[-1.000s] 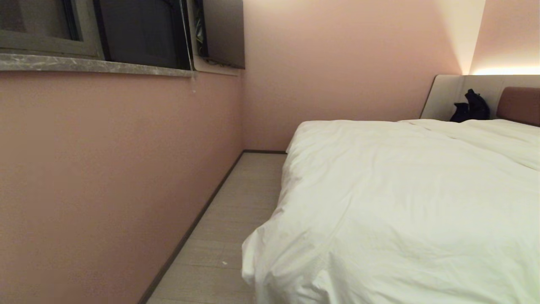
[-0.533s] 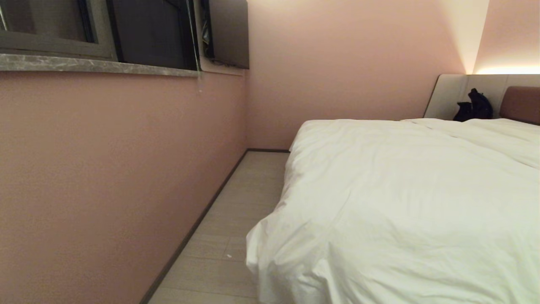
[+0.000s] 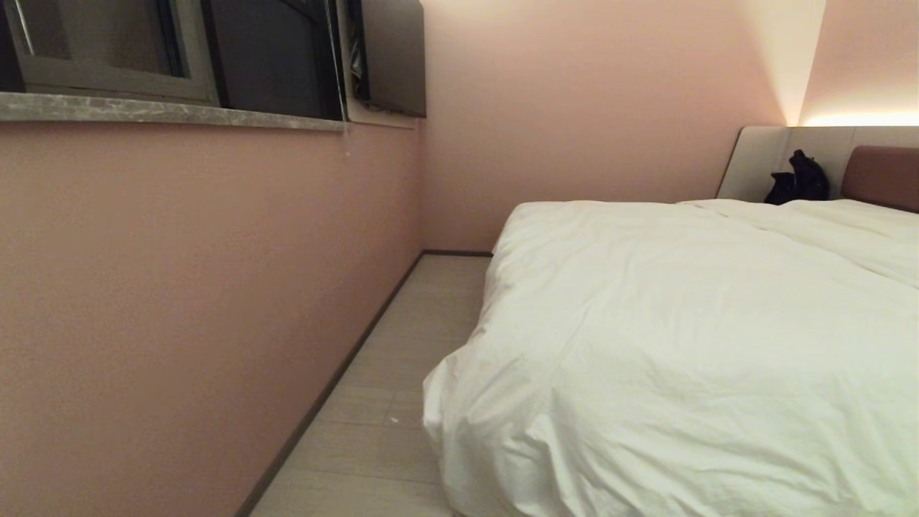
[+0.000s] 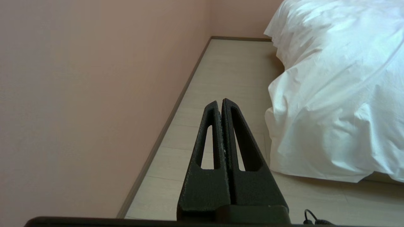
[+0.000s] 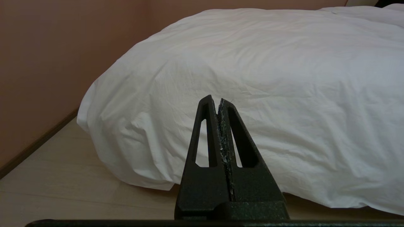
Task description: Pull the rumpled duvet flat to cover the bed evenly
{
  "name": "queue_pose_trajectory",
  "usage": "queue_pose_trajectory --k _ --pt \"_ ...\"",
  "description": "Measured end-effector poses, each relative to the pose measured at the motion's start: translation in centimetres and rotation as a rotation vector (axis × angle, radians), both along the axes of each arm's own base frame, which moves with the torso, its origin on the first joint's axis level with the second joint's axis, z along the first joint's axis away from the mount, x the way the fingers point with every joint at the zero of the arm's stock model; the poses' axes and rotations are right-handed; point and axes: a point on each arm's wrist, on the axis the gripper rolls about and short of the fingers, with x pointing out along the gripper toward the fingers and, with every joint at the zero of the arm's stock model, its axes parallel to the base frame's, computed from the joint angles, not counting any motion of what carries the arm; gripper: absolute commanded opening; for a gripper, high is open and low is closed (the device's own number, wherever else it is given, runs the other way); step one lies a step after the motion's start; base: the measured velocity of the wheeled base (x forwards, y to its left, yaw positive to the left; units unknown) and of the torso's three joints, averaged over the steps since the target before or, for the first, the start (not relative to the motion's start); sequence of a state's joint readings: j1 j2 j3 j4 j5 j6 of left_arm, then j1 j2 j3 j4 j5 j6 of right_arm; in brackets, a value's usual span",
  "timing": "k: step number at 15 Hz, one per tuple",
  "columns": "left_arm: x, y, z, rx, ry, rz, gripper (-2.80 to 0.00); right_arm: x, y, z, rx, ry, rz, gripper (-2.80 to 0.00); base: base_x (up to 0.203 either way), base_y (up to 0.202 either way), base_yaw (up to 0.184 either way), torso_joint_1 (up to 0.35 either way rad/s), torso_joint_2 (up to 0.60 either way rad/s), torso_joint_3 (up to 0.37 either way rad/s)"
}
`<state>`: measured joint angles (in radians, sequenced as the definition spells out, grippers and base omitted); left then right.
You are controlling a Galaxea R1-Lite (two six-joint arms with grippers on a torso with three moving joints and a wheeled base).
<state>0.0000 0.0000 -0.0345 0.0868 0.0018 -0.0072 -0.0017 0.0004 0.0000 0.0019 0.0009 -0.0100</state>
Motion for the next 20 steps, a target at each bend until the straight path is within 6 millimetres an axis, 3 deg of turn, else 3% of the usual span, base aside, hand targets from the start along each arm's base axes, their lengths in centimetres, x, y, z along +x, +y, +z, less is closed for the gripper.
queue_pose_trajectory --k 20 --pt "0.00 0.00 0.02 0.000 0.000 0.000 -2.80 0.00 0.00 0.00 0.000 0.000 0.001 -2.80 0.000 0.000 0.000 0.000 0.00 0.000"
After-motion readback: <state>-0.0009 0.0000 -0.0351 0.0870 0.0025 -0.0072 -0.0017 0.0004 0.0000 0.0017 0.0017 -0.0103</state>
